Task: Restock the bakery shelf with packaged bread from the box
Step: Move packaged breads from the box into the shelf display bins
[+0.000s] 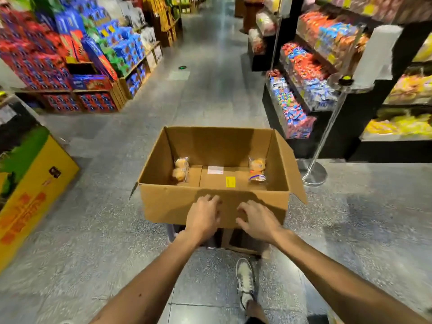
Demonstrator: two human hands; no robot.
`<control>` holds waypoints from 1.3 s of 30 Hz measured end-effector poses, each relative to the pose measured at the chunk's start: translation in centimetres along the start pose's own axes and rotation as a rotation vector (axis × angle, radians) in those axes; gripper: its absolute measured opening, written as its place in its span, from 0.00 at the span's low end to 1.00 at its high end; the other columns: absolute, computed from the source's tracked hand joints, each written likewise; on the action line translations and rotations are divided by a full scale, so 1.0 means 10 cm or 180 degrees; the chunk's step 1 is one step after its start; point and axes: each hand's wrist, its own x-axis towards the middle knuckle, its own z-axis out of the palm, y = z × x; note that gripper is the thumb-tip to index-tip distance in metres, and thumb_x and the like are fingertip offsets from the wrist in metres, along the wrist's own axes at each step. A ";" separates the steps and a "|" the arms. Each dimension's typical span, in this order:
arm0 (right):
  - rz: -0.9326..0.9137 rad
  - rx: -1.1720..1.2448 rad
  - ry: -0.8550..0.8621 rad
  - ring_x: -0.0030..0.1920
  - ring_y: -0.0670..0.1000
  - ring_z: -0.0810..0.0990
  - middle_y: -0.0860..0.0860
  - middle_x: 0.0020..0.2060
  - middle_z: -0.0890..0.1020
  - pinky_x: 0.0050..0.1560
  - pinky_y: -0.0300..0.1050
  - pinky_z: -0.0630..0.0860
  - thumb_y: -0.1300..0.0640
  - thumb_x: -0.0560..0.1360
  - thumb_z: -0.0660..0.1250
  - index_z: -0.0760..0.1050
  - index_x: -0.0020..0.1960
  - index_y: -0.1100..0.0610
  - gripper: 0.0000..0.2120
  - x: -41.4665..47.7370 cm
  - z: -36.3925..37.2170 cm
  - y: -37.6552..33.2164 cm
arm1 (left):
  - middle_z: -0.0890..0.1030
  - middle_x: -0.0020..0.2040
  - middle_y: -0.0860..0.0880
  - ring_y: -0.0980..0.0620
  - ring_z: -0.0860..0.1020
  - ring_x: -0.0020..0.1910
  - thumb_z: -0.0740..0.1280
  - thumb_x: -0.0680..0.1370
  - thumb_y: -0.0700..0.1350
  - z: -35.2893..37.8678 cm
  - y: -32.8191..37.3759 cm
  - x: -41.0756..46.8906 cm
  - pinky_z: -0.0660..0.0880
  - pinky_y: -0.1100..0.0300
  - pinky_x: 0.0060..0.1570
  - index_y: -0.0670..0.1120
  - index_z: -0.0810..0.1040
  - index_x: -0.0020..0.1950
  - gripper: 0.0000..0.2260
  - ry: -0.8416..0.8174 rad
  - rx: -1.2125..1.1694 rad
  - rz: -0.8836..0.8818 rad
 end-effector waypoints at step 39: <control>0.2305 0.0250 -0.1365 0.63 0.59 0.74 0.57 0.63 0.75 0.60 0.52 0.73 0.46 0.72 0.75 0.64 0.67 0.57 0.32 4.80 1.01 2.78 | 0.84 0.44 0.42 0.51 0.81 0.35 0.78 0.71 0.41 3.86 -0.61 4.22 0.83 0.47 0.42 0.40 0.81 0.45 0.09 -0.2403 -0.3513 -0.2745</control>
